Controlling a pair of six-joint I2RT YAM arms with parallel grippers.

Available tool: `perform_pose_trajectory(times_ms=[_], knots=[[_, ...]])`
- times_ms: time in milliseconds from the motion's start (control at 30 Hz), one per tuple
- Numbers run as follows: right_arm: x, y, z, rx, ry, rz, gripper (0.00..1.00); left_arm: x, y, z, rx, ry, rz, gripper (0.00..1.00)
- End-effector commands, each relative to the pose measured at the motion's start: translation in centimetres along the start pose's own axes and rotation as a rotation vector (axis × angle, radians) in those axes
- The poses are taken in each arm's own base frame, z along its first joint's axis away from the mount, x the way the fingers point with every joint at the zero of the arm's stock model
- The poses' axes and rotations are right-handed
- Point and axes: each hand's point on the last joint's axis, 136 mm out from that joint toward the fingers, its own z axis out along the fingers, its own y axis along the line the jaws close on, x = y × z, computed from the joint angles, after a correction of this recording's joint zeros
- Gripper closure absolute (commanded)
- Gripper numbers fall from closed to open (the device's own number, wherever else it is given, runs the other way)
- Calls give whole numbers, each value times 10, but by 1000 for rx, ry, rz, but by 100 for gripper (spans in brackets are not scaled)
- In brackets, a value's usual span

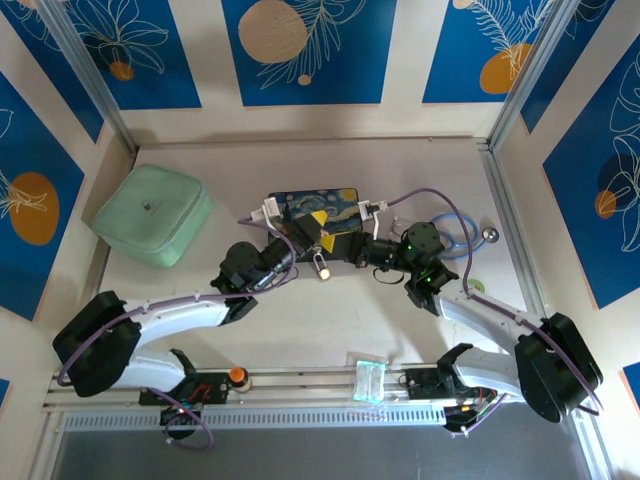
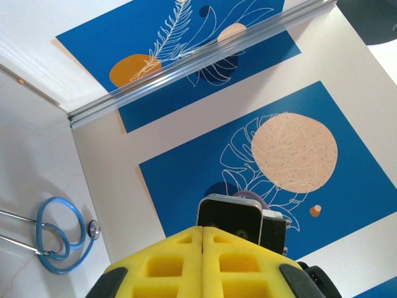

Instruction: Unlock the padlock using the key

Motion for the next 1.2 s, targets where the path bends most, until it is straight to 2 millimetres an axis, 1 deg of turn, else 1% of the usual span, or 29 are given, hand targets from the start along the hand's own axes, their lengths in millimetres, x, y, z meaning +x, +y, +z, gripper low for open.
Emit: perform_pose_trajectory(times_ms=[0,33,133,267,400,567,600,633,700,767,800,833,867,900,933,1000,1033,1100,1167], knots=[[-10,7,-1,-17,-18,-23,79,-1,0,-1,17,-19,-29,100],[-10,5,-1,-10,-18,-20,75,-1,0,0,17,-18,-29,100],[-12,3,-2,-2,-27,-19,75,-1,0,1,16,-15,-36,100],[-14,0,-3,4,-38,-22,85,-1,2,0,15,-20,-41,100],[-11,-3,-5,7,-36,-8,94,-2,7,-2,-7,-27,-44,100],[-10,-6,-7,20,-36,2,97,0,15,-2,-29,-25,-59,100],[-9,-7,-8,23,-33,5,97,0,17,-2,-32,-27,-57,96],[-9,-8,-8,26,-32,9,97,0,18,-3,-34,-32,-56,85],[-9,-12,-10,45,-31,19,97,-3,20,-5,-45,-47,-43,48],[-8,-19,-13,77,-31,34,97,-6,22,-6,-69,-46,-17,18],[-7,-24,-15,102,-27,47,97,-6,25,-8,-98,-39,-4,5],[-5,-27,-17,122,-23,50,97,-6,28,-9,-128,-36,16,1],[-4,-30,-19,141,-19,52,97,-7,31,-11,-170,-27,37,1],[-2,-36,-21,176,-13,60,97,-7,38,-15,-239,-15,59,1],[0,-41,-23,210,-2,71,97,-7,49,-20,-325,1,75,1],[5,-53,-28,289,23,87,97,-7,75,-37,-551,52,151,1],[8,-58,-31,317,37,95,97,-5,82,-42,-611,83,192,1],[13,-68,-37,362,57,110,97,2,90,-45,-642,155,272,0],[18,-76,-43,401,68,120,97,9,101,-52,-679,200,292,0]])
